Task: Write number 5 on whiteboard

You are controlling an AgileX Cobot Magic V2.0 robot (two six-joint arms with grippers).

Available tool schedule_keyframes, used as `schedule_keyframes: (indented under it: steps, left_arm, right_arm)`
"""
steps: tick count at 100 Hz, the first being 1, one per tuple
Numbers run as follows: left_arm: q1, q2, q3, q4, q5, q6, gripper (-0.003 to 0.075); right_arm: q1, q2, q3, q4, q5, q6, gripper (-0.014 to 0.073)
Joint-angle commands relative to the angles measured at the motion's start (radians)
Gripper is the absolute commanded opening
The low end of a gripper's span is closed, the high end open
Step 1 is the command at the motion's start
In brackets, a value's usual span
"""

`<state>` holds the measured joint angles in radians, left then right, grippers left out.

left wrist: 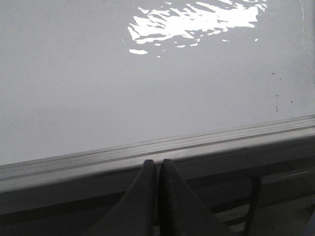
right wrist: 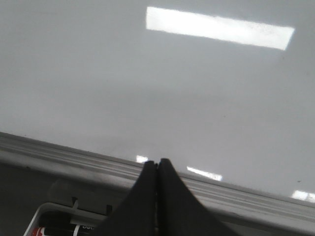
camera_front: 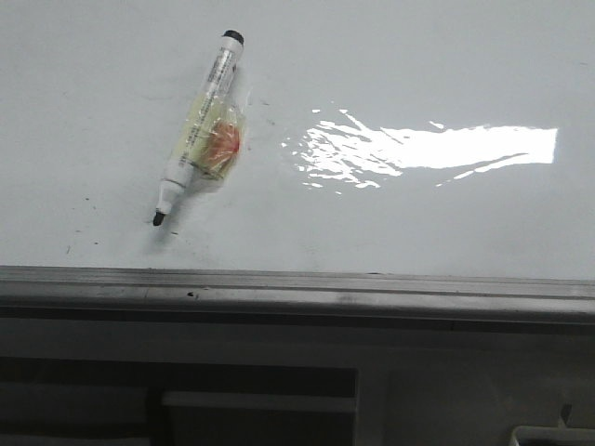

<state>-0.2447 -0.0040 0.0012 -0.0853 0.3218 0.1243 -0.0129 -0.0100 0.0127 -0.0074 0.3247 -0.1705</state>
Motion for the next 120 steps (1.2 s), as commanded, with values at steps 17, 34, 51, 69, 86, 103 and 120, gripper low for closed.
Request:
schedule_keyframes:
  steps: [17, 34, 51, 69, 86, 103, 120]
  left_arm:
    - [-0.007, -0.026, 0.023, -0.006, -0.072, -0.010, -0.0020]
    - [-0.007, -0.026, 0.023, -0.006, -0.072, -0.010, -0.0020]
    - [-0.007, -0.026, 0.023, -0.006, -0.072, -0.010, -0.0020]
    - [-0.007, -0.026, 0.023, -0.006, -0.072, -0.010, -0.0020]
    - [-0.007, -0.026, 0.023, -0.006, -0.072, -0.010, -0.0020]
    - [-0.007, -0.026, 0.023, -0.017, -0.086, -0.010, -0.0020]
    - [-0.007, -0.026, 0.023, -0.344, -0.268, -0.010, -0.0020]
  right_arm:
    - [-0.009, -0.017, 0.022, -0.012, -0.015, -0.006, -0.0064]
    - [-0.009, -0.017, 0.022, -0.012, -0.015, -0.006, -0.0064]
    - [-0.009, -0.017, 0.022, -0.012, -0.015, -0.006, -0.0064]
    - [-0.009, -0.017, 0.022, -0.012, -0.015, -0.006, -0.0064]
    - [-0.009, -0.017, 0.022, -0.012, -0.015, -0.006, -0.0064]
    - [-0.009, -0.017, 0.022, -0.040, -0.123, -0.006, -0.0064]
    - [-0.009, -0.017, 0.022, 0.065, -0.372, -0.006, -0.0064]
